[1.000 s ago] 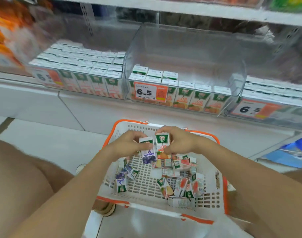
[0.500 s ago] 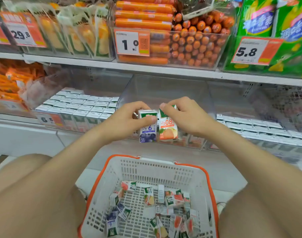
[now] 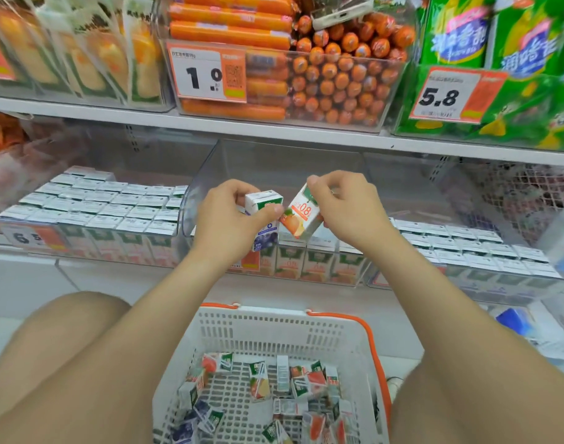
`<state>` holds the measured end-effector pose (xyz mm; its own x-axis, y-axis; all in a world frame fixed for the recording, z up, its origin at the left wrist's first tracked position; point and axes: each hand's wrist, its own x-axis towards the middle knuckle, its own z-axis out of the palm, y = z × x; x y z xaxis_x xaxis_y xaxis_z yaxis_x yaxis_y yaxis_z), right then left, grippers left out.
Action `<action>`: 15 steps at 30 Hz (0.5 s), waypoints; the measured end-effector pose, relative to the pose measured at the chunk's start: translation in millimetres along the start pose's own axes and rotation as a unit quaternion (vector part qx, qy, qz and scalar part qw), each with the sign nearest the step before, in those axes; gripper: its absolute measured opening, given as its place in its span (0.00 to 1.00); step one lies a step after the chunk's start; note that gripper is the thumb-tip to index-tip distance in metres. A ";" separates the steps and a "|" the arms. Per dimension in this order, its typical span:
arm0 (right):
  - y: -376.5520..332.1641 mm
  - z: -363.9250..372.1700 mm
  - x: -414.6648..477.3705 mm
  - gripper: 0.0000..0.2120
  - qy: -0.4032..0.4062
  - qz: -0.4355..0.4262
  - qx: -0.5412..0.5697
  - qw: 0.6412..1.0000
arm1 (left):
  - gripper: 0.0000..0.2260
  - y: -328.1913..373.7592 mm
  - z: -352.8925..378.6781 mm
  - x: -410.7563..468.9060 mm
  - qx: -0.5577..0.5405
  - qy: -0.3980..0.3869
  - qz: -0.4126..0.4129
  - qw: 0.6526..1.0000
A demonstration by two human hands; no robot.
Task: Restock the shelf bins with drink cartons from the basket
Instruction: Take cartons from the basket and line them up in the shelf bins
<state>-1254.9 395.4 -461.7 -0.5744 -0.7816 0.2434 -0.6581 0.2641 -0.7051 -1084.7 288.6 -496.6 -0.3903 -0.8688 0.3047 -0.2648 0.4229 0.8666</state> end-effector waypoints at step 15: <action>30.6 43.6 35.1 0.20 -0.160 -0.074 -0.171 0.969 | 0.18 -9.8 -7.0 3.4 -0.021 -0.058 -0.051 0.997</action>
<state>-1273.9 351.5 -503.8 -0.3166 -0.9461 0.0675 -0.8762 0.2645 -0.4028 -1077.3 279.6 -501.3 -0.4633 -0.8699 0.1691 -0.2718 0.3210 0.9072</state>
